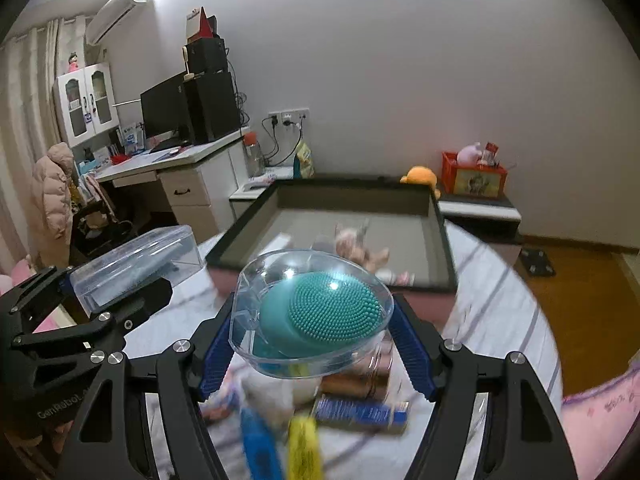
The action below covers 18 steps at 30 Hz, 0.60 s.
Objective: Organize rigid objects
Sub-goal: 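Carry both held items into the pink box and open both tools to release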
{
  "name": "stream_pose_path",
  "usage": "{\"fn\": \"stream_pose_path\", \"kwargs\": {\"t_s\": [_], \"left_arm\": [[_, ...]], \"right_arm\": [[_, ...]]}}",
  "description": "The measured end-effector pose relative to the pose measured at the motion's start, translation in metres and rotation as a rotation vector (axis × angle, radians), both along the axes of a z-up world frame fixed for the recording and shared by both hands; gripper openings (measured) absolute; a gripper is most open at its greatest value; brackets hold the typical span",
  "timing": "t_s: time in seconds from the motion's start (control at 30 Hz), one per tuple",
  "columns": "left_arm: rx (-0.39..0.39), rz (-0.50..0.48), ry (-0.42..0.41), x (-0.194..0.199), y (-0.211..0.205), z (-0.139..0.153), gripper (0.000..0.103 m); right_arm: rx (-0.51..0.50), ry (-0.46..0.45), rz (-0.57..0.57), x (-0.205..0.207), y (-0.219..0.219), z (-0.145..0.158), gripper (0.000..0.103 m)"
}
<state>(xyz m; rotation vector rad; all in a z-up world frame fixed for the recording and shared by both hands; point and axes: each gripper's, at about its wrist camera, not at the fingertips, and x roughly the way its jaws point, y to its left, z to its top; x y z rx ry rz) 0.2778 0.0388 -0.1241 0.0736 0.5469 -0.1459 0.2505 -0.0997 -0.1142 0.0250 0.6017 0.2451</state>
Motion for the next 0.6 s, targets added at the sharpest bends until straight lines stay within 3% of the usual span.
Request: {"fn": "stream_pose_path", "kwargs": {"t_s": [0.1, 0.3, 0.6], "left_arm": [[0.025, -0.007, -0.016, 0.035, -0.006, 0.012, 0.066], [0.065, -0.035, 0.032, 0.116, -0.019, 0.016, 0.066], [0.134, -0.043, 0.186, 0.223, -0.034, -0.018, 0.066]], "right_arm": [[-0.012, -0.001, 0.006, 0.029, -0.003, 0.011, 0.073], [-0.060, 0.041, -0.004, 0.107, -0.008, 0.017, 0.073], [-0.106, 0.207, -0.011, 0.211, -0.010, -0.021, 0.073]]}}
